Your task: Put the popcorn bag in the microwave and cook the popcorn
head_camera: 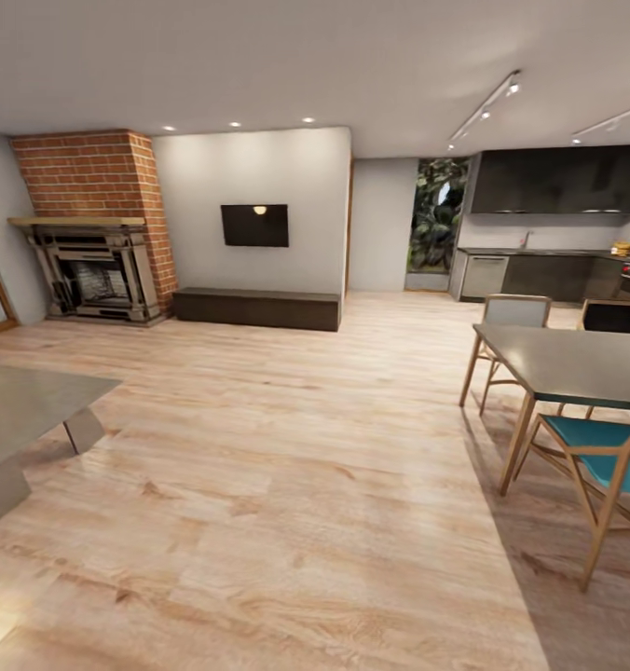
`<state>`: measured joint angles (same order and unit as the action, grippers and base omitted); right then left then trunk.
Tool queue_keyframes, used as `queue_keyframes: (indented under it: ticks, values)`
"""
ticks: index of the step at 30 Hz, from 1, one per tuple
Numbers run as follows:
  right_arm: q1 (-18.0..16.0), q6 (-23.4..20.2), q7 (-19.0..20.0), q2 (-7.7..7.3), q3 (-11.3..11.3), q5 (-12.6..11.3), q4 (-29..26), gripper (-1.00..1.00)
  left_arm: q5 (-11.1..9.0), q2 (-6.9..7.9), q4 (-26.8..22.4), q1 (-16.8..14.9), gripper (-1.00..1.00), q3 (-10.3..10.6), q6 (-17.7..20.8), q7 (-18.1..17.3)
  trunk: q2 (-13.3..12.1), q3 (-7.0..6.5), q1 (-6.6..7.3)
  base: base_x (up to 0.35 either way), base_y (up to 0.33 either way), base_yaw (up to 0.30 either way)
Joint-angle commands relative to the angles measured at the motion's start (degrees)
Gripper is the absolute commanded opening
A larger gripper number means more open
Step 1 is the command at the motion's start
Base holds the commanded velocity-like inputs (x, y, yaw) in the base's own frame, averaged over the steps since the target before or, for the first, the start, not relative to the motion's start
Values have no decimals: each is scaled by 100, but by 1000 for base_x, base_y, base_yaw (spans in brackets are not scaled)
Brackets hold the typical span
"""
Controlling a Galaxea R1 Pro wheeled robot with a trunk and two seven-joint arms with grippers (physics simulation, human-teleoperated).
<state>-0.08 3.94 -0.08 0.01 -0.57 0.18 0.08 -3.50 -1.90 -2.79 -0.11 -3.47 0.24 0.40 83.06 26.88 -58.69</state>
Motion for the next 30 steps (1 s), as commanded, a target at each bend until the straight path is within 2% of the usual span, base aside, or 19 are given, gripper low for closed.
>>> queue_keyframes:
  ticks: [1,10,30]
  values:
    - [-1,19,-1,3,-5,4,1,100,-37,-2,-3,0,100,-30,2,4,2,5,-3,328,0,-120]
    - [-1,19,-1,8,4,4,1,100,-39,5,-3,2,100,-30,2,4,2,5,-3,329,0,-194]
    - [-1,-4,9,8,-4,-1,1,100,-45,5,-3,2,100,-30,11,4,2,5,-3,331,0,-2]
